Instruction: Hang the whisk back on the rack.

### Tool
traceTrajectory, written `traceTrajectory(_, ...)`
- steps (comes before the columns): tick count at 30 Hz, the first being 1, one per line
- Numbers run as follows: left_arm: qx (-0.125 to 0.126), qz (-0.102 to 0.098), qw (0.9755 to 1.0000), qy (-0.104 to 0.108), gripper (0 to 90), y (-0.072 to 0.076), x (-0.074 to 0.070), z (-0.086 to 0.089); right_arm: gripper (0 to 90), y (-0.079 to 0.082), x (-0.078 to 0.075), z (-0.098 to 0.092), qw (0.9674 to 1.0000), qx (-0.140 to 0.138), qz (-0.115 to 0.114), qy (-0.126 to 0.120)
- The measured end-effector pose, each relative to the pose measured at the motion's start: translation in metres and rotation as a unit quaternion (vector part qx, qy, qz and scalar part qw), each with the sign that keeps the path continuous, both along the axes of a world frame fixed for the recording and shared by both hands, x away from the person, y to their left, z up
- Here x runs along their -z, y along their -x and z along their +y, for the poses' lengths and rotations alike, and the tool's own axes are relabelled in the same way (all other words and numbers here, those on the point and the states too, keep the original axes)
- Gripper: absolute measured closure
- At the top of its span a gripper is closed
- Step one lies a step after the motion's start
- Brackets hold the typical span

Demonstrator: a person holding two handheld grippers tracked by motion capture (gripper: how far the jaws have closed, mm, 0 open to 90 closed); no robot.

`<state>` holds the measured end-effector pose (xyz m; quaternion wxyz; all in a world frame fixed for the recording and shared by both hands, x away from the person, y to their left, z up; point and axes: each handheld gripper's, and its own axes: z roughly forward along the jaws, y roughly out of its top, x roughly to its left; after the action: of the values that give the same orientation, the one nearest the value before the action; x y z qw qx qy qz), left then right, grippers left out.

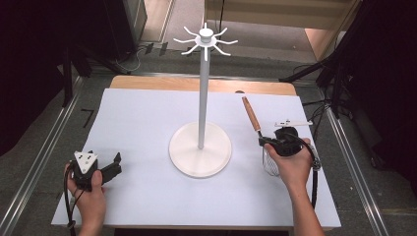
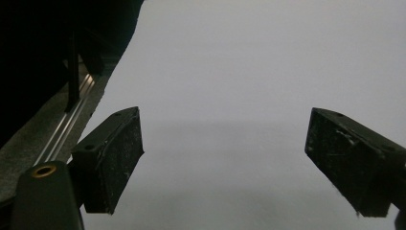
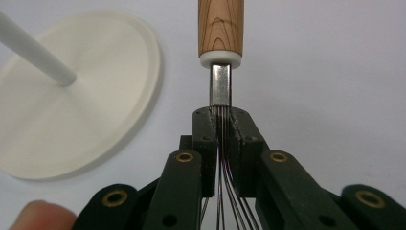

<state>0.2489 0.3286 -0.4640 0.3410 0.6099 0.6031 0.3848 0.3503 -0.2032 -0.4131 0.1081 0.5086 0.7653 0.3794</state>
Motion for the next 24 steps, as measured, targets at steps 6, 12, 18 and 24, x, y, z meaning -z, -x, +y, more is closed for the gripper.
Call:
traceTrajectory(6, 0.0, 0.0, 1.0, 0.001, 13.7, 0.0, 0.0, 0.0, 84.4, 0.008, -0.011, 0.008, 0.9986, -0.013, -0.045, -0.025)
traceTrajectory(12, -0.001, -0.001, 1.0, 0.002, 13.7, 0.0, 0.0, 0.0, 84.5, 0.016, -0.02, 0.015, 0.9947, -0.026, -0.077, -0.063)
traceTrajectory(18, 0.0, 0.0, 1.0, 0.002, 13.6, 0.0, 0.0, 0.0, 84.6, 0.023, -0.027, 0.022, 0.9895, -0.037, -0.099, -0.098)
traceTrajectory(24, -0.001, 0.0, 1.0, 0.002, 13.7, 0.0, 0.0, 0.0, 84.6, 0.028, -0.035, 0.024, 0.983, -0.049, -0.118, -0.131)
